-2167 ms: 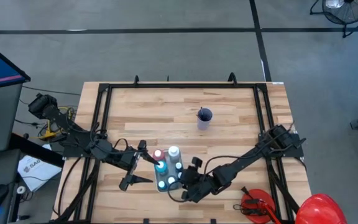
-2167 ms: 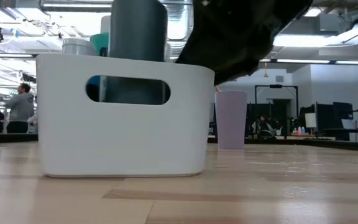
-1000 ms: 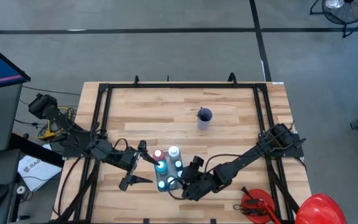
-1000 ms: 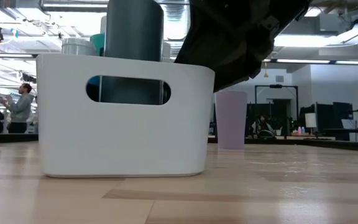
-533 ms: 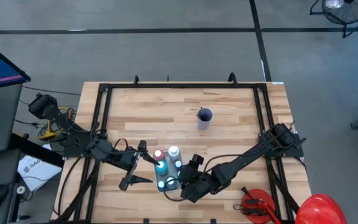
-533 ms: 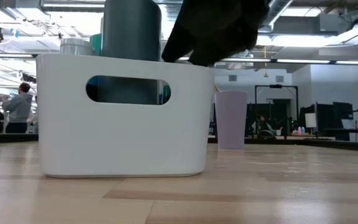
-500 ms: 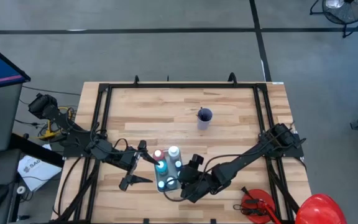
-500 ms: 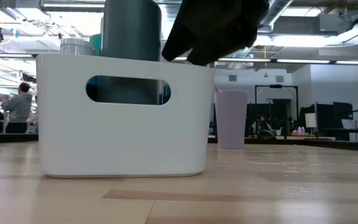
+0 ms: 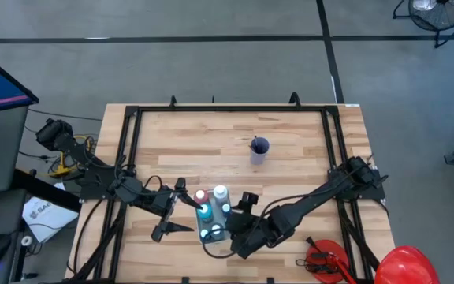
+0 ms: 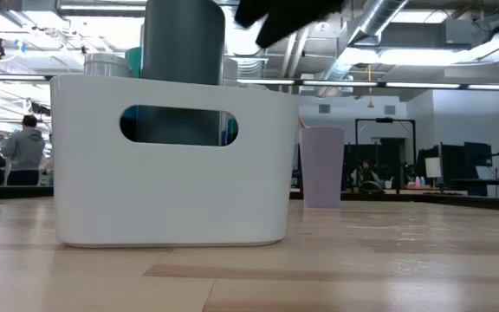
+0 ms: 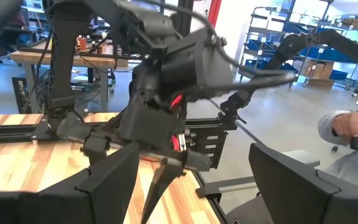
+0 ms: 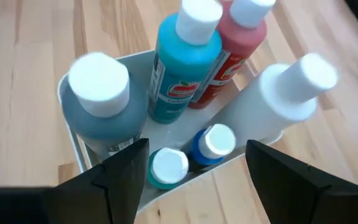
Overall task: Pick & Place Paint Supplies
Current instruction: Move the white bin to the bottom center of the table
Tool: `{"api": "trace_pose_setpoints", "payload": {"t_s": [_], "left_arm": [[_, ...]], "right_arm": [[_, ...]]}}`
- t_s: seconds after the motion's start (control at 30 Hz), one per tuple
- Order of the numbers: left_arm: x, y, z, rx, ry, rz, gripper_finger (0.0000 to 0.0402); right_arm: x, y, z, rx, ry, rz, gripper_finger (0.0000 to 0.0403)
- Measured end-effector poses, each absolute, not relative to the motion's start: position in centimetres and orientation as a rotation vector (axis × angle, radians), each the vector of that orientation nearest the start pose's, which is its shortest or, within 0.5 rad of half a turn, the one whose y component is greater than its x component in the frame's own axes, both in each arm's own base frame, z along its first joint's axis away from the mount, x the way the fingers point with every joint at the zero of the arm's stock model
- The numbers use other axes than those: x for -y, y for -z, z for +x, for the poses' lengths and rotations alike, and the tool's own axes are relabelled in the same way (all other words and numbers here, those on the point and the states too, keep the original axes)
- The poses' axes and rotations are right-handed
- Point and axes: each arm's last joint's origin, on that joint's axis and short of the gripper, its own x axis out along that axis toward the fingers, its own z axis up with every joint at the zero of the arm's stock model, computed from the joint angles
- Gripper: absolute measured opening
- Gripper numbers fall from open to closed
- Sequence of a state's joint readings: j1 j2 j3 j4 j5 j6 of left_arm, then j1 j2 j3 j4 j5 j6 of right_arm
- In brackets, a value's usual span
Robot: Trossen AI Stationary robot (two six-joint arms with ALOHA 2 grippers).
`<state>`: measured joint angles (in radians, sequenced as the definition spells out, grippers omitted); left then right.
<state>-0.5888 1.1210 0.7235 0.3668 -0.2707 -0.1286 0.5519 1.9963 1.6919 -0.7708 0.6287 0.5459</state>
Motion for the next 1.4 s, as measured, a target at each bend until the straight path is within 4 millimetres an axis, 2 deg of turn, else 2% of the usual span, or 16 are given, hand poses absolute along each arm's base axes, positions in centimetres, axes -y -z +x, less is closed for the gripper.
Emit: {"api": "trace_pose_setpoints", "payload": {"t_s": [0.37,0.53,0.63,0.73,0.9,1.13,1.27,1.4], "left_arm": [[13.2,-29.9,21.2,-0.048,0.316,-0.115,0.0297],[13.2,-29.9,21.2,-0.048,0.316,-0.115,0.0297],[13.2,-29.9,21.2,-0.047,0.304,-0.115,0.0297],[13.2,-29.9,21.2,-0.047,0.302,-0.115,0.0297],[13.2,-29.9,21.2,-0.047,0.301,-0.115,0.0297],[13.2,-29.9,21.2,-0.046,0.298,-0.115,0.0297],[13.2,-29.9,21.2,-0.044,0.298,-0.116,0.0297],[13.2,-30.0,21.2,-0.038,0.298,-0.105,0.0297]], "right_arm": [[-21.8,-28.8,36.0,-0.863,0.245,-0.19,0.0261],[-21.4,-30.9,35.1,-0.914,0.271,-0.206,0.0261],[-21.7,-32.0,34.6,-0.889,0.303,-0.177,0.0261],[-22.9,-32.6,33.9,-0.789,0.336,-0.291,0.0261],[-25.2,-33.0,32.1,-0.666,0.389,-0.4,0.0261],[-26.8,-33.4,31.3,-0.596,0.353,-0.362,0.0261],[-27.7,-31.6,31.8,-0.586,0.296,-0.364,0.0261],[-27.5,-29.6,33.2,-0.607,0.219,-0.332,0.0261]]}}
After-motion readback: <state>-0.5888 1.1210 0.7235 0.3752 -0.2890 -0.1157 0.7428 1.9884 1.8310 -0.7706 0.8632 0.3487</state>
